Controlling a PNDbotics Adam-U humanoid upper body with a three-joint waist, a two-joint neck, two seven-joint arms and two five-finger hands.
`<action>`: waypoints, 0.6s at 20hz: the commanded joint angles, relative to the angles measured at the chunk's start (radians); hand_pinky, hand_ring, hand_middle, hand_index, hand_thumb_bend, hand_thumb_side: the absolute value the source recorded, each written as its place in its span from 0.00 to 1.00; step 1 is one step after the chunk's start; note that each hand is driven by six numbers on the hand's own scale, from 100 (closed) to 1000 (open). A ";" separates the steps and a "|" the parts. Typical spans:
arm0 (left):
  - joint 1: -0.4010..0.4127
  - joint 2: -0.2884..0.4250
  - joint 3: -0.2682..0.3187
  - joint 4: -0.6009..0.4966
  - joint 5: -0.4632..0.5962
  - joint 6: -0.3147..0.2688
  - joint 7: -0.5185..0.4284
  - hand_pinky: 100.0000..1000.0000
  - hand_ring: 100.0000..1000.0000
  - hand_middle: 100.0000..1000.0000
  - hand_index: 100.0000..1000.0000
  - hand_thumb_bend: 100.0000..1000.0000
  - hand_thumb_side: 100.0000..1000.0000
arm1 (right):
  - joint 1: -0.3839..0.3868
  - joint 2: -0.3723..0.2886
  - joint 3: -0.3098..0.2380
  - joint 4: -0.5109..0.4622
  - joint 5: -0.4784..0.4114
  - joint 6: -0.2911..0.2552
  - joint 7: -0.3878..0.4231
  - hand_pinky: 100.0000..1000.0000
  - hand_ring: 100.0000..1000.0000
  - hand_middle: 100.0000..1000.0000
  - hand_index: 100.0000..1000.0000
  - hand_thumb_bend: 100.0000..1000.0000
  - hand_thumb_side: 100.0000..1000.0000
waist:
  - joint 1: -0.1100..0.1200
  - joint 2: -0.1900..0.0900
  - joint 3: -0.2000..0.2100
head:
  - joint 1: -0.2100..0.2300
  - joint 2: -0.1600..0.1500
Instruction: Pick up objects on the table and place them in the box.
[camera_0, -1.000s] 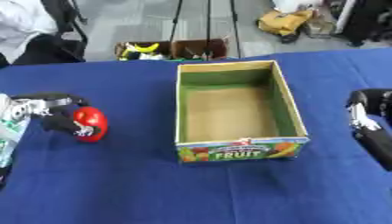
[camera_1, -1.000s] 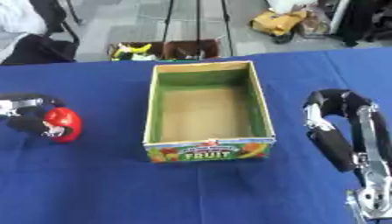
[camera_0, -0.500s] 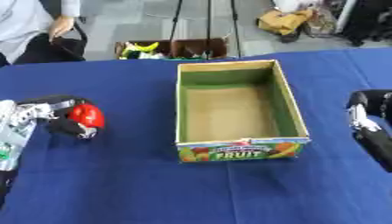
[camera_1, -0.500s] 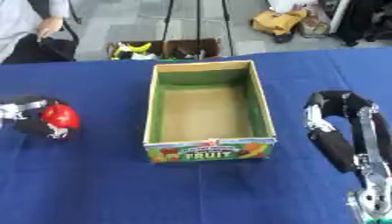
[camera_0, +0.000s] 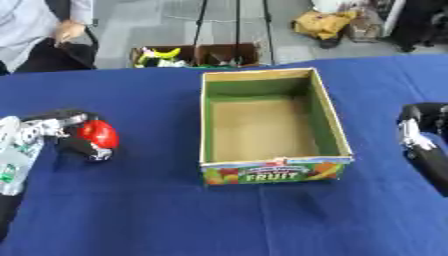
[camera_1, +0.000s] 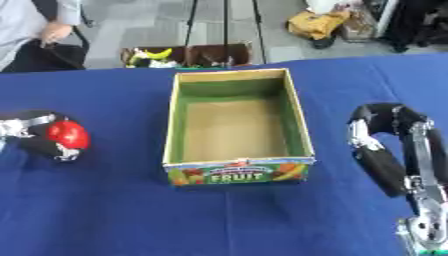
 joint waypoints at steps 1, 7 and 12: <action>-0.015 0.014 0.007 0.001 0.007 0.018 0.020 0.18 0.53 0.75 0.88 0.00 0.14 | -0.009 -0.016 -0.004 -0.021 -0.007 0.000 -0.006 0.71 0.49 0.39 0.63 0.00 0.51 | -0.001 -0.019 -0.001 | 0.003 -0.010; -0.017 0.015 0.002 -0.008 0.015 0.045 0.066 0.17 0.51 0.72 0.85 0.00 0.10 | -0.008 -0.015 -0.004 -0.021 -0.008 0.002 -0.008 0.71 0.49 0.39 0.63 0.00 0.50 | -0.001 -0.021 -0.001 | 0.001 -0.009; -0.021 0.020 0.000 -0.037 0.021 0.051 0.094 0.16 0.50 0.71 0.82 0.00 0.12 | -0.006 -0.016 -0.004 -0.021 -0.009 0.004 -0.009 0.71 0.49 0.39 0.63 0.00 0.50 | 0.000 -0.024 0.002 | -0.001 -0.006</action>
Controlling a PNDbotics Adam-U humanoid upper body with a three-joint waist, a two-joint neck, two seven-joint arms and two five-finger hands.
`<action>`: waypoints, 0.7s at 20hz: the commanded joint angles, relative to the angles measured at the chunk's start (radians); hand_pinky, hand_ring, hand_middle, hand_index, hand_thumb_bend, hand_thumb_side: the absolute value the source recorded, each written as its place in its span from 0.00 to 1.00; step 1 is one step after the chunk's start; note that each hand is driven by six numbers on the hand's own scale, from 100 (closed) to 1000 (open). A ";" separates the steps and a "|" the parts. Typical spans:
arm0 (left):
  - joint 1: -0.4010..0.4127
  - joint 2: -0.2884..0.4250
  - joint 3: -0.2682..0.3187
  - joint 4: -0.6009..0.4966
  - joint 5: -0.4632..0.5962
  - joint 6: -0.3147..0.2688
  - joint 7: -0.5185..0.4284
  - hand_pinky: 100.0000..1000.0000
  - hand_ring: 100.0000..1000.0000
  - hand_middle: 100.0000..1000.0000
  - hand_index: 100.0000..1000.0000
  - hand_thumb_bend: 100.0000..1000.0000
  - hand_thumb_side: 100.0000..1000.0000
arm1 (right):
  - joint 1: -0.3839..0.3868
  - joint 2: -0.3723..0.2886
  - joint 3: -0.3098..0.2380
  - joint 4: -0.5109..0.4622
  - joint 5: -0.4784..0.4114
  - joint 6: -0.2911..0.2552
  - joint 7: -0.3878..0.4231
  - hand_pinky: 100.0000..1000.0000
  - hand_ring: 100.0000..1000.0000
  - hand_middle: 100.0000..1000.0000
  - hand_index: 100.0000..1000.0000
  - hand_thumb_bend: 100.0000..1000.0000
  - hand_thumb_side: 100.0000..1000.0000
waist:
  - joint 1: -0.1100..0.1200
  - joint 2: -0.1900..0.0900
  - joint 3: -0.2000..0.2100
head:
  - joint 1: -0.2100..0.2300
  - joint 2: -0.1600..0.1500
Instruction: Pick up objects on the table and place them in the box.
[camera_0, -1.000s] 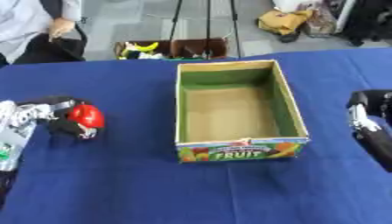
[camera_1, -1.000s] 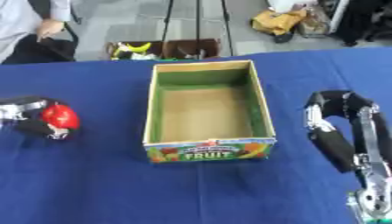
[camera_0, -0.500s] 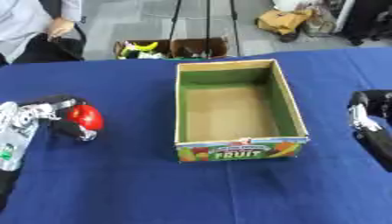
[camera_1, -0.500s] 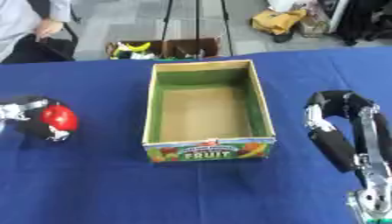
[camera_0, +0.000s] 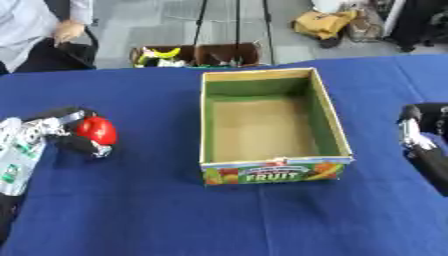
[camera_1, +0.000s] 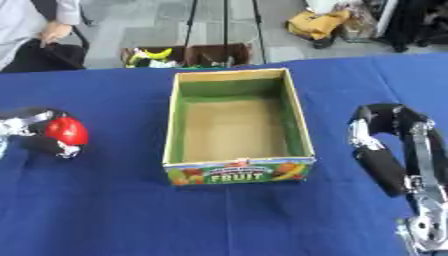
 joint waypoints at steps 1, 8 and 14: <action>-0.022 0.028 0.000 -0.049 0.006 0.003 0.018 0.16 0.49 0.70 0.79 0.00 0.27 | -0.006 -0.016 -0.004 -0.021 -0.005 0.000 -0.005 0.71 0.49 0.39 0.63 0.00 0.50 | 0.000 -0.025 0.002 | -0.002 -0.005; -0.051 0.047 -0.017 -0.190 -0.015 0.003 0.006 0.13 0.48 0.68 0.68 0.00 0.09 | -0.001 -0.017 -0.003 -0.021 -0.005 0.001 -0.006 0.71 0.49 0.39 0.63 0.00 0.50 | 0.007 -0.033 0.004 | -0.004 0.003; -0.107 0.038 -0.046 -0.312 -0.038 -0.010 -0.025 0.12 0.47 0.66 0.65 0.00 0.08 | 0.002 -0.019 0.000 -0.021 -0.006 0.001 -0.005 0.71 0.50 0.39 0.63 0.00 0.50 | 0.013 -0.041 0.000 | -0.003 0.010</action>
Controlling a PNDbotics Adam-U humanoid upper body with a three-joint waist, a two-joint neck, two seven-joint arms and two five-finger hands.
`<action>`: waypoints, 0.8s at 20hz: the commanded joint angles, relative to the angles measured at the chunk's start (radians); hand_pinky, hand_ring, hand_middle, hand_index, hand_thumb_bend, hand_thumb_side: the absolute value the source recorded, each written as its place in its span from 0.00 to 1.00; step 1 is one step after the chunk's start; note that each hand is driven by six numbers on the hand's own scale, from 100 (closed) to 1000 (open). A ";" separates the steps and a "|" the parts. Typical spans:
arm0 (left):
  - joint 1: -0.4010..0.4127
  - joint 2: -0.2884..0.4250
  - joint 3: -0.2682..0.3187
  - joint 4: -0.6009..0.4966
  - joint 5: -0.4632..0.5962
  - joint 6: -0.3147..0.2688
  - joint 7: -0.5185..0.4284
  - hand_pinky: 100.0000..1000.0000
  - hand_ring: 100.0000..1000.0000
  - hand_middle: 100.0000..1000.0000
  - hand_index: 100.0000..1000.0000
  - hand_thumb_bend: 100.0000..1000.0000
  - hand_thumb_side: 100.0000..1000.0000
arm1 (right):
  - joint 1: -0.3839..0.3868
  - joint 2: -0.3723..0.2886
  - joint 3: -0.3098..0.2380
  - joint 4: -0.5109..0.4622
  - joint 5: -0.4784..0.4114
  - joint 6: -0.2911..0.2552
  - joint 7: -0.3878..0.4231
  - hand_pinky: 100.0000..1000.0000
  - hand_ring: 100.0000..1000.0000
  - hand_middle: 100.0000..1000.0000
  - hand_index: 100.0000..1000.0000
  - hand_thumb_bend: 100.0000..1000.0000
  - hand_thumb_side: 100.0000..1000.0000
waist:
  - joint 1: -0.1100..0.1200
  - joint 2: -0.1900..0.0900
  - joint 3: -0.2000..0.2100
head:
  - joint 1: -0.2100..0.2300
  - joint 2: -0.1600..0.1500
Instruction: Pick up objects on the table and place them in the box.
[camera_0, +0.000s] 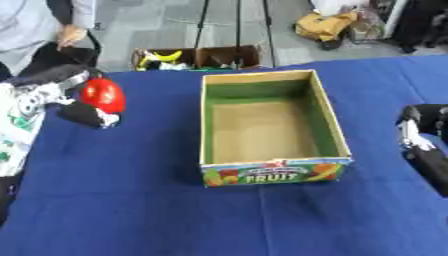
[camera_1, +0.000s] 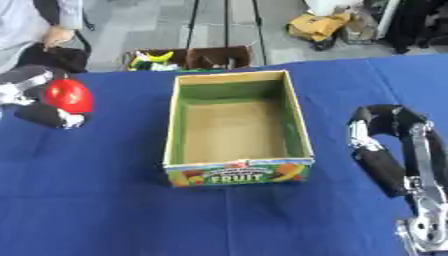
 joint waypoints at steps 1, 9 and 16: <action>-0.048 0.018 -0.013 -0.078 -0.015 -0.005 -0.015 0.12 0.47 0.66 0.65 0.00 0.08 | -0.005 -0.018 0.000 -0.021 -0.005 0.000 -0.003 0.71 0.50 0.39 0.64 0.00 0.50 | -0.001 -0.027 -0.001 | -0.001 0.010; -0.137 -0.106 -0.083 -0.163 0.010 -0.011 -0.041 0.11 0.45 0.63 0.62 0.00 0.11 | -0.003 -0.012 0.006 -0.021 -0.005 0.001 0.004 0.72 0.50 0.39 0.64 0.00 0.50 | 0.004 -0.039 -0.011 | 0.017 0.018; -0.218 -0.203 -0.155 -0.056 0.050 -0.034 -0.084 0.11 0.45 0.63 0.62 0.00 0.11 | -0.003 -0.010 0.015 -0.021 -0.009 -0.002 0.011 0.72 0.50 0.39 0.64 0.00 0.50 | 0.009 -0.048 -0.032 | 0.032 0.020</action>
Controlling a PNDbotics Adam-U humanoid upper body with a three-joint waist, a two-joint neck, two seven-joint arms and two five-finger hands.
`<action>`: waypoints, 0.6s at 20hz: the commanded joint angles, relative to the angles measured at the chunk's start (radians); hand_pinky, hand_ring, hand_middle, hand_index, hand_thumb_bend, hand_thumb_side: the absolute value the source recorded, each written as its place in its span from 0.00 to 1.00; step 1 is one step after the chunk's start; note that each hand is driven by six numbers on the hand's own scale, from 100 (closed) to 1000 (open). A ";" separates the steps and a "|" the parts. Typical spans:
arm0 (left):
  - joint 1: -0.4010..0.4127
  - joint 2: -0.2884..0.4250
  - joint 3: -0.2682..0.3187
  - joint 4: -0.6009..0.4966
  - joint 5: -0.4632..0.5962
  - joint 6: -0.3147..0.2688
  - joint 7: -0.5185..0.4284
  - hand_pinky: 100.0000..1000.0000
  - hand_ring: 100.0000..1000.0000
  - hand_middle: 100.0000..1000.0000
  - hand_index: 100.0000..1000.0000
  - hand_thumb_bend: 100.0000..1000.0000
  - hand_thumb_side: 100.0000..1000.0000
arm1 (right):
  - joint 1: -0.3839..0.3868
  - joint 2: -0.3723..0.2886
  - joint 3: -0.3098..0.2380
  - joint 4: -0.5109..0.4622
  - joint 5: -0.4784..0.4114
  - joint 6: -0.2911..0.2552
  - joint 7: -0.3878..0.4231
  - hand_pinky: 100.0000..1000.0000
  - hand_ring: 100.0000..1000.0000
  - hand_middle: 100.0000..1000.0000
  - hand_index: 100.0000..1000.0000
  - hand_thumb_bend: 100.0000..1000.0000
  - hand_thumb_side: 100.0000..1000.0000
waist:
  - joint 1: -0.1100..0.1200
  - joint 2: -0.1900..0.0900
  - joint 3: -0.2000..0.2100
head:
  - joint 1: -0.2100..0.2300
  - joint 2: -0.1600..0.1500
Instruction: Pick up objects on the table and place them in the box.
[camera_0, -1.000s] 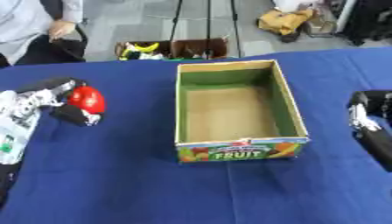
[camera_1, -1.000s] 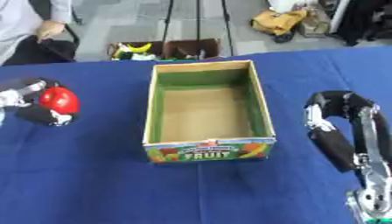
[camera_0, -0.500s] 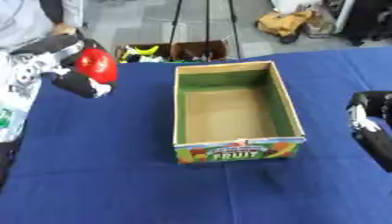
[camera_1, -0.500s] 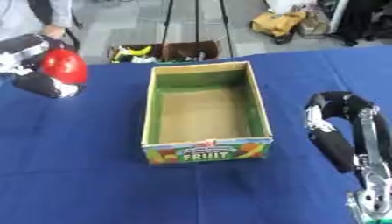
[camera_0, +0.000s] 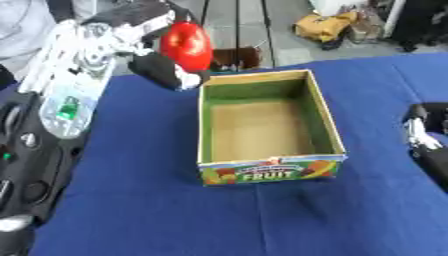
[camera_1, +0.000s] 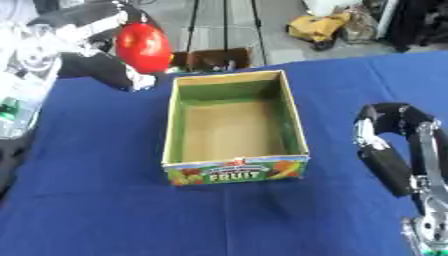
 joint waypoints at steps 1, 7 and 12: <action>-0.047 -0.034 -0.026 0.050 0.004 -0.011 -0.012 0.11 0.46 0.62 0.61 0.00 0.11 | -0.005 -0.011 0.003 -0.021 -0.008 -0.003 0.006 0.72 0.50 0.39 0.64 0.00 0.50 | -0.001 -0.025 -0.006 | 0.009 0.002; -0.062 -0.108 -0.055 0.144 -0.050 -0.031 0.001 0.11 0.45 0.64 0.63 0.00 0.10 | -0.010 -0.011 0.009 -0.021 -0.011 -0.005 0.009 0.72 0.50 0.39 0.64 0.00 0.50 | 0.003 -0.021 -0.023 | 0.019 -0.004; -0.057 -0.129 -0.061 0.180 -0.067 -0.040 0.014 0.12 0.46 0.64 0.62 0.00 0.09 | -0.017 -0.009 0.012 -0.021 -0.013 -0.008 0.010 0.72 0.50 0.39 0.64 0.00 0.49 | 0.005 -0.018 -0.028 | 0.023 -0.007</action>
